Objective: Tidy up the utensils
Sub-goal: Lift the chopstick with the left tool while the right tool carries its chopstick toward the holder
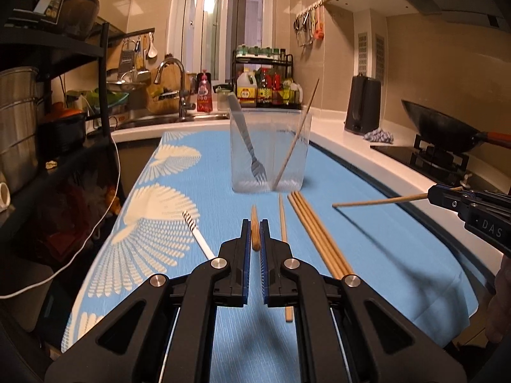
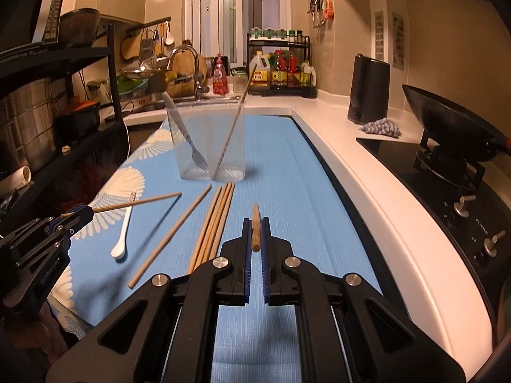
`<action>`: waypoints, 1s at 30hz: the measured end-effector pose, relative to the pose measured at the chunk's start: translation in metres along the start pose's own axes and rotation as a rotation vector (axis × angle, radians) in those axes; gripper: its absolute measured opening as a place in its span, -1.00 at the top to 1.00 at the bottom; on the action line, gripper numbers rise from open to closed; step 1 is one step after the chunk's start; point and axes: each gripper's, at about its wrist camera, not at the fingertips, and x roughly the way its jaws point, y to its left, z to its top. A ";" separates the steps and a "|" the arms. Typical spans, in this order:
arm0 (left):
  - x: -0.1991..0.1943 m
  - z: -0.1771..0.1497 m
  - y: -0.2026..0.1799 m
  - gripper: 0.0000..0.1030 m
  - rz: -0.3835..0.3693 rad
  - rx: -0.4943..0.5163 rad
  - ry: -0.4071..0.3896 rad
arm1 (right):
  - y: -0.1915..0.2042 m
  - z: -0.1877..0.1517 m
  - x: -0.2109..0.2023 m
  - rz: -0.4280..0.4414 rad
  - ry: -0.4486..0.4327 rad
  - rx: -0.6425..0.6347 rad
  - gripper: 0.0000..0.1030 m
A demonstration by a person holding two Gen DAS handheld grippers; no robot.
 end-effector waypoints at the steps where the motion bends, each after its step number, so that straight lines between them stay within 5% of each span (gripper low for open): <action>1: -0.001 0.004 0.001 0.89 0.000 -0.004 -0.009 | 0.000 0.005 -0.002 0.005 -0.010 -0.003 0.89; 10: 0.005 0.068 0.017 0.89 -0.015 -0.018 -0.064 | -0.002 0.062 0.003 0.054 -0.037 -0.012 0.89; 30: 0.045 0.207 0.041 0.89 -0.164 -0.107 0.070 | 0.009 0.200 0.019 0.201 -0.097 0.004 0.89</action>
